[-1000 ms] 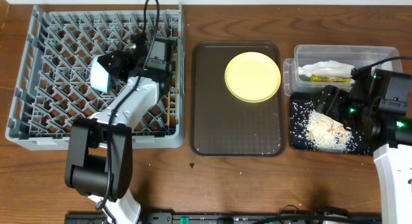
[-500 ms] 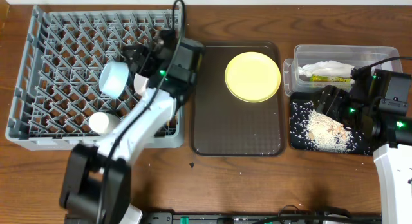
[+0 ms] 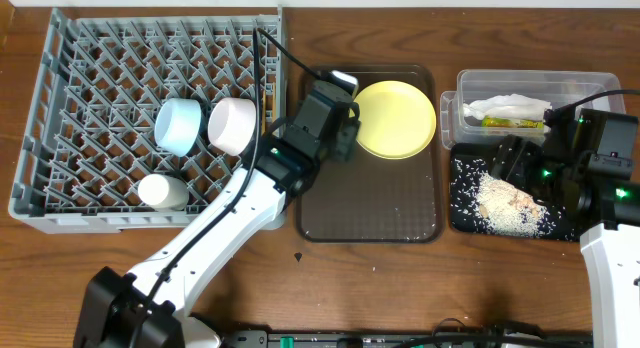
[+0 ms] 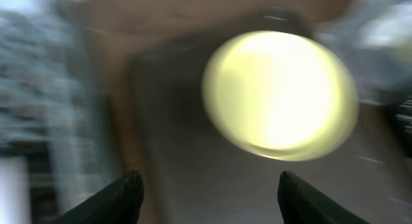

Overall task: Sort waste into correct bins and load items into the dishwasher
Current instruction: 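Grip opposite edges of the yellow plate with both grippers and lift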

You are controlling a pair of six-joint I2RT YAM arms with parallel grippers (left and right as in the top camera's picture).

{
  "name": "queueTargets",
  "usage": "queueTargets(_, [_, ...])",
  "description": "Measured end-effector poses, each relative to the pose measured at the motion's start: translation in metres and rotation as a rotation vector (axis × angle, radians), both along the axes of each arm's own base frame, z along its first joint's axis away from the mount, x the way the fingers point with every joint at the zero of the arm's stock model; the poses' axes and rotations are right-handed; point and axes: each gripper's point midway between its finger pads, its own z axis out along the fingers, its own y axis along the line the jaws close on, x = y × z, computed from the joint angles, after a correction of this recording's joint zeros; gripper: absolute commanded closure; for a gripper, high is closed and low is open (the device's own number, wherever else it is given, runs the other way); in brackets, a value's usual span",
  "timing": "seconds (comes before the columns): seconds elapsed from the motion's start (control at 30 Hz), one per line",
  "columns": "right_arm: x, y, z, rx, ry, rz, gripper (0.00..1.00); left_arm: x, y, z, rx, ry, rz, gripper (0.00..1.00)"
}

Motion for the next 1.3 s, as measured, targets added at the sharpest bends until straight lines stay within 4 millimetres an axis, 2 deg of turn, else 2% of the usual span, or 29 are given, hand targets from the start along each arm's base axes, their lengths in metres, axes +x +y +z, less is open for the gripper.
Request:
queueTargets(0.13, [-0.003, 0.000, -0.002, 0.003, 0.015, 0.000, 0.29, -0.013, -0.031, 0.003, -0.166, 0.075, -0.093, 0.21])
queueTargets(0.27, [-0.003, 0.003, -0.001, 0.010, 0.014, 0.006, 0.42, -0.014, -0.036, -0.002, -0.236, 0.133, -0.070, 0.26])
queueTargets(0.33, [-0.003, 0.014, 0.000, 0.027, 0.002, 0.061, 0.44, -0.013, -0.034, -0.013, -0.246, 0.178, -0.039, 0.26])
queueTargets(0.4, [-0.006, 0.037, 0.002, 0.042, -0.003, 0.152, 0.46, -0.010, -0.029, -0.028, -0.250, 0.229, 0.003, 0.27])
queueTargets(0.5, [-0.011, 0.065, -0.005, 0.045, 0.033, 0.203, 0.46, -0.009, -0.022, -0.031, -0.254, 0.252, 0.034, 0.27])
queueTargets(0.6, [-0.012, 0.087, -0.025, 0.029, 0.091, 0.193, 0.47, -0.012, -0.010, -0.029, -0.254, 0.276, 0.068, 0.26])
queueTargets(0.63, [-0.010, 0.090, -0.031, 0.015, 0.102, 0.187, 0.51, -0.013, -0.004, -0.028, -0.250, 0.282, 0.079, 0.26])
queueTargets(0.7, [-0.005, 0.100, -0.049, -0.021, 0.129, 0.159, 0.56, -0.018, 0.004, -0.022, -0.248, 0.289, 0.093, 0.26])
queueTargets(0.83, [0.012, 0.111, -0.080, -0.077, 0.153, 0.084, 0.58, -0.031, 0.017, -0.005, -0.247, 0.295, 0.106, 0.26])
queueTargets(1.0, [0.041, 0.118, -0.118, -0.115, 0.159, -0.016, 0.58, -0.047, 0.025, 0.005, -0.237, 0.311, 0.109, 0.26])
queueTargets(1.13, [0.064, 0.119, -0.151, -0.116, 0.156, -0.087, 0.55, -0.052, 0.028, 0.004, -0.226, 0.329, 0.112, 0.26])
queueTargets(1.23, [0.072, 0.121, -0.166, -0.110, 0.156, -0.112, 0.54, -0.055, 0.030, 0.002, -0.218, 0.341, 0.115, 0.26])
queueTargets(1.27, [0.075, 0.122, -0.171, -0.107, 0.155, -0.120, 0.54, -0.055, 0.030, 0.001, -0.217, 0.342, 0.116, 0.26])
queueTargets(1.3, [0.077, 0.123, -0.175, -0.105, 0.155, -0.124, 0.59, -0.055, 0.030, 0.001, -0.216, 0.344, 0.116, 0.26])
